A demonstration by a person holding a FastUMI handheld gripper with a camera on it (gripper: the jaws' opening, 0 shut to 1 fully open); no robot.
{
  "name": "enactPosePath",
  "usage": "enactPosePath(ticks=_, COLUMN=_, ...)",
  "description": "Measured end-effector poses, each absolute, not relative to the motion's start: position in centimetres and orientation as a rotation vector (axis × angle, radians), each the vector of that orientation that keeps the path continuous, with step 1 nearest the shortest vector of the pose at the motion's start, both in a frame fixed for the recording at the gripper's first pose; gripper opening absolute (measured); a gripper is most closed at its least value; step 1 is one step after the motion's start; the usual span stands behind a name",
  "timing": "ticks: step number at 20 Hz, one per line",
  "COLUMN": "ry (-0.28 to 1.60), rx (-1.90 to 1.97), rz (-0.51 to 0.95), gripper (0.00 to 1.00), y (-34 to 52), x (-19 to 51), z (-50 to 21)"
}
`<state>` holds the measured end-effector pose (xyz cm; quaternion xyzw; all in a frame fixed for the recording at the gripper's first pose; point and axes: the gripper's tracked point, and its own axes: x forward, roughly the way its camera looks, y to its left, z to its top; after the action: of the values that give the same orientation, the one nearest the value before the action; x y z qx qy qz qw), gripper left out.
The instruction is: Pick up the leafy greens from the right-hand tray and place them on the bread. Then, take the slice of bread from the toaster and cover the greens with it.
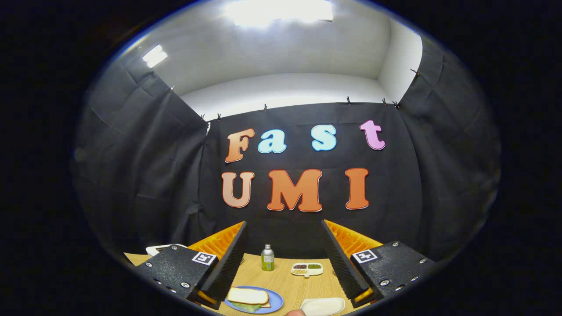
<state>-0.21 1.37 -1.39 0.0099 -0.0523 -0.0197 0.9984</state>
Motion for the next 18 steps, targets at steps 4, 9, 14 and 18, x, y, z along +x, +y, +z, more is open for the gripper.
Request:
enactPosePath(ticks=4, ry=-0.092, rx=-0.006, rz=-0.068, gripper=0.97, y=1.1, x=0.0, z=-2.1)
enactPosePath(ticks=9, ry=-0.096, rx=-0.019, rz=-0.061, gripper=0.97, y=2.0, x=0.2, z=-2.0)
enactPosePath(ticks=14, ry=-0.095, rx=-0.024, rz=-0.068, gripper=0.97, y=2.1, x=0.4, z=-1.9)
enactPosePath(ticks=18, ry=-0.097, rx=-0.022, rz=-0.079, gripper=0.97, y=1.9, x=0.4, z=-1.7)
